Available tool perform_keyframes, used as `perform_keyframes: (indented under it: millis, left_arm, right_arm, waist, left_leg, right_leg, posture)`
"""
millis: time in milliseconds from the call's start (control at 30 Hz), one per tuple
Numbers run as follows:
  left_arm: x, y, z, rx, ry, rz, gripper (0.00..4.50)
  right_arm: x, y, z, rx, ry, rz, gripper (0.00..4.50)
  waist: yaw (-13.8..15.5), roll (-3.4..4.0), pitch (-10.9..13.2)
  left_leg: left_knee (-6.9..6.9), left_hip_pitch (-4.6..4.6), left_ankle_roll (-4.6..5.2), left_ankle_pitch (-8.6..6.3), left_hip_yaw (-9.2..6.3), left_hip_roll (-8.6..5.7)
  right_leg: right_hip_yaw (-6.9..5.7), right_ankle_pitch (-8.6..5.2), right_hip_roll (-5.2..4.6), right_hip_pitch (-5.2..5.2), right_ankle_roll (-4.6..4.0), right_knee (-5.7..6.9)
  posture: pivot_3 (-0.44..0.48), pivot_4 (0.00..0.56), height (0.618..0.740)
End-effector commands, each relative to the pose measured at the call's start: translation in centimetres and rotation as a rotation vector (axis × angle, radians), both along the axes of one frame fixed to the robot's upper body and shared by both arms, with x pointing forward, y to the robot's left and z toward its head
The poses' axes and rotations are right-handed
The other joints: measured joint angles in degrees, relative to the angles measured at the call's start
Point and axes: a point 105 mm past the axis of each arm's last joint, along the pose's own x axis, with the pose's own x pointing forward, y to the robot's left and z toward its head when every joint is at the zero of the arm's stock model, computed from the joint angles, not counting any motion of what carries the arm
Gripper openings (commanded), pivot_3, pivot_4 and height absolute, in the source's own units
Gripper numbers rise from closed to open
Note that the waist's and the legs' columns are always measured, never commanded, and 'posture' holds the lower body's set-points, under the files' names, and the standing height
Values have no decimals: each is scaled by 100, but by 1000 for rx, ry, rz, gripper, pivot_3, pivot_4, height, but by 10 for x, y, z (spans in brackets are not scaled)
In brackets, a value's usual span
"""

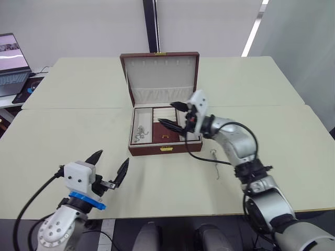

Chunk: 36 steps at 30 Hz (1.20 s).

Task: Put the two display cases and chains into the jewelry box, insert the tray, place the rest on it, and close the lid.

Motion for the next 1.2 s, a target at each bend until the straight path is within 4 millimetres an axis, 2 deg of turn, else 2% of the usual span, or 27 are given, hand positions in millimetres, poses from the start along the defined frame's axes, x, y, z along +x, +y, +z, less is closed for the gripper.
perform_keyframes:
  millis: [33,133,233,367,600,800,900,1200]
  left_arm:
    - [3,20,8,-5,27,-3,4500]
    - [14,42,19,32,33,-6,4500]
    - [24,62,27,91,45,-15,4500]
    - [34,85,35,133,63,-17,4500]
    - [45,109,45,186,63,5,4500]
    - [47,118,41,188,64,18,4500]
    - [48,120,40,188,62,22,4500]
    - [43,124,37,183,69,34,4500]
  right_arm:
    - [-6,-33,9,5,-32,-7,4471]
    - [-10,-78,-2,-58,-22,-67,4471]
    - [-15,-111,-7,-80,-7,-141,4471]
    - [-24,-136,-17,-108,12,-210,4471]
    - [-39,-173,-35,-127,52,-339,4471]
    - [-47,-201,-48,-160,80,-427,4471]
    - [-47,-208,-52,-165,84,-450,4471]
    - [-42,-209,-53,-161,77,-457,4471]
  waist:
    - [-12,0,1]
    - [-11,-1,3]
    - [-16,-1,3]
    - [-41,-1,3]
    - [-14,-1,4]
    - [-17,-1,4]
    - [-30,-1,4]
    - [-21,-1,4]
  left_leg:
    - [0,0,0,0,2,0]
    - [0,1,0,0,-1,3]
    - [0,3,0,0,-2,3]
    - [0,6,0,0,8,3]
    - [-1,4,0,0,8,3]
    - [-1,5,0,0,8,3]
    - [-1,6,0,0,9,3]
    - [-1,7,0,0,9,3]
  right_leg:
    - [2,0,0,0,0,0]
    - [-1,0,3,-1,0,2]
    - [-2,0,5,1,0,2]
    - [9,0,4,2,0,2]
    - [7,0,1,1,0,1]
    - [5,0,-1,2,0,2]
    - [7,0,-1,2,0,2]
    - [6,0,-1,3,0,3]
  posture:
    - [0,150,740]
    - [0,150,740]
    - [0,150,740]
    - [0,150,740]
    - [0,150,740]
    - [0,150,740]
    - [0,150,740]
    - [0,150,740]
